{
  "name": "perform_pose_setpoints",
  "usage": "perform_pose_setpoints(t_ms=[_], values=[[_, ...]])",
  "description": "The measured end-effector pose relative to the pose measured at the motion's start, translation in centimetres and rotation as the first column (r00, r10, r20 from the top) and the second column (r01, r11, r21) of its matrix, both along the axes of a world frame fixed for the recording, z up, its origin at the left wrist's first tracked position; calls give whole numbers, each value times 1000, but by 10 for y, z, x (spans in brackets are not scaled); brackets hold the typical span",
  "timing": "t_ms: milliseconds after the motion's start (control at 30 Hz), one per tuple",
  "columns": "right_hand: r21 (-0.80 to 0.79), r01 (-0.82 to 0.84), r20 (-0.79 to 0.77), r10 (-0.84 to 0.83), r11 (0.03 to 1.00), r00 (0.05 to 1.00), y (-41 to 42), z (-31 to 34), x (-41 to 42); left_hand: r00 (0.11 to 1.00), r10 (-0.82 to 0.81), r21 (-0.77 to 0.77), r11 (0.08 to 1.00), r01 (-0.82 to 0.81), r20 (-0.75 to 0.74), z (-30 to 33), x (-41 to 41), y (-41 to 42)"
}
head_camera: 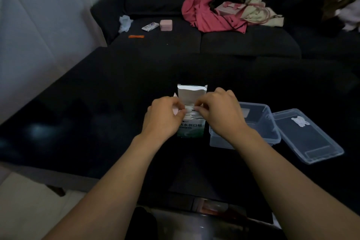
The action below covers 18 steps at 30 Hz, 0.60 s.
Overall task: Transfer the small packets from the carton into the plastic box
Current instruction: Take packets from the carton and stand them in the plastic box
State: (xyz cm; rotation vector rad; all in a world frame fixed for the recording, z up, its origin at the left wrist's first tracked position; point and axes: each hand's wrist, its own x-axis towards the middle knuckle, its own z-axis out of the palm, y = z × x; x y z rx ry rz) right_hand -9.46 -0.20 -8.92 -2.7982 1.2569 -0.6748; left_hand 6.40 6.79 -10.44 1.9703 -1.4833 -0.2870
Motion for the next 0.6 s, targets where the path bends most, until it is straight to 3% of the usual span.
perform_pose_setpoints(t_ms=[367,600], values=[[368,45,-27,-38,929,999,-12,5,11,986,25,11,1000,-23,-164,-6,6,-5],[475,56,99,-117,878,988,-23,-2,12,985,31,25,999,-27,-167,-5,4,-6]])
